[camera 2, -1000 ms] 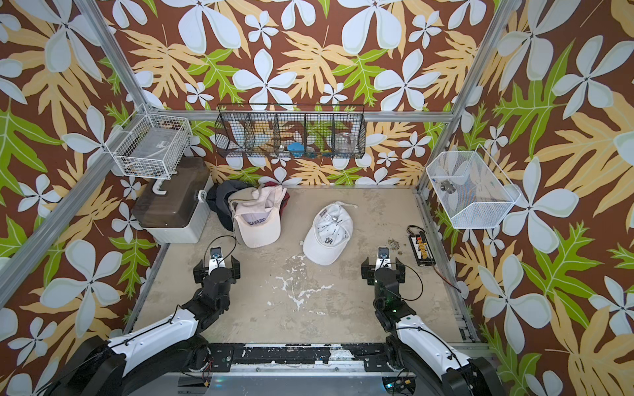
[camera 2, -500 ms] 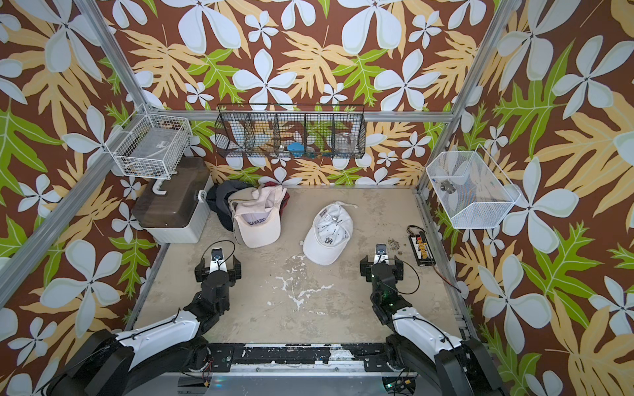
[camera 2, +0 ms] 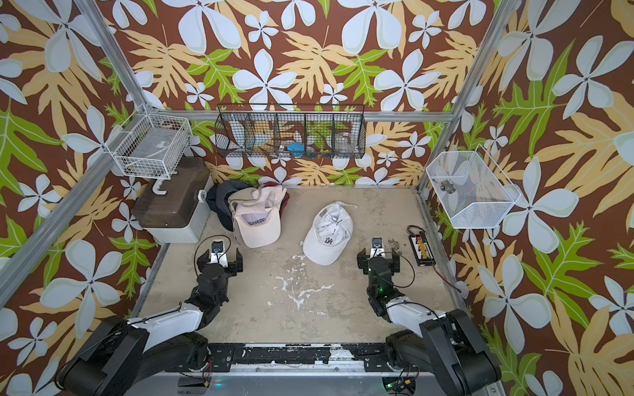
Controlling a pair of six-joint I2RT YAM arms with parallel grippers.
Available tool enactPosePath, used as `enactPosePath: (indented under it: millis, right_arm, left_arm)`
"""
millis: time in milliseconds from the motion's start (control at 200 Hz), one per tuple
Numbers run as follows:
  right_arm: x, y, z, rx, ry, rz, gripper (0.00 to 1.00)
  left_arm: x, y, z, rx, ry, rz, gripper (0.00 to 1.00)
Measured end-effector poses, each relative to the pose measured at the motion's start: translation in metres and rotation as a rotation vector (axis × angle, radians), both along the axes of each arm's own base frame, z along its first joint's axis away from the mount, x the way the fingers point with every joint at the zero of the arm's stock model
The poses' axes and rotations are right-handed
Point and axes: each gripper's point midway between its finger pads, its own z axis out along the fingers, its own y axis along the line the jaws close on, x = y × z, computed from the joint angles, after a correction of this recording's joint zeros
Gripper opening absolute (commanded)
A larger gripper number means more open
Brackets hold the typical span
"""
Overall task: Open the adjustable buckle of the baseball cap
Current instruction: Reset both arms
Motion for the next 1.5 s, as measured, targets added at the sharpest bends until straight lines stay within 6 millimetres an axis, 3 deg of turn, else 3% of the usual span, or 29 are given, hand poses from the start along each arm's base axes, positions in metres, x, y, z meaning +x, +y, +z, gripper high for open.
enactPosePath:
  millis: [270, 766, 951, 1156, 1501]
  right_arm:
    - [0.010, -0.009, 0.005, -0.008, -0.023, -0.034, 1.00]
    - [0.034, 0.000, 0.008, -0.095, -0.055, 0.013, 1.00]
    - [0.013, -0.015, -0.001, -0.112, -0.102, -0.034, 1.00]
    - [0.011, -0.026, 0.022, -0.079, -0.212, -0.088, 1.00]
    - [-0.003, -0.035, 0.026, -0.046, -0.265, -0.119, 1.00]
  left_arm:
    - [0.013, -0.009, 0.001, -0.005, -0.002, -0.069, 1.00]
    - [0.021, -0.013, 0.000, -0.004, -0.001, -0.125, 1.00]
    - [0.022, -0.016, 0.004, -0.001, -0.019, -0.144, 1.00]
    - [0.024, -0.018, 0.005, 0.008, -0.023, -0.157, 1.00]
    - [0.024, -0.018, 0.008, 0.001, -0.042, -0.167, 1.00]
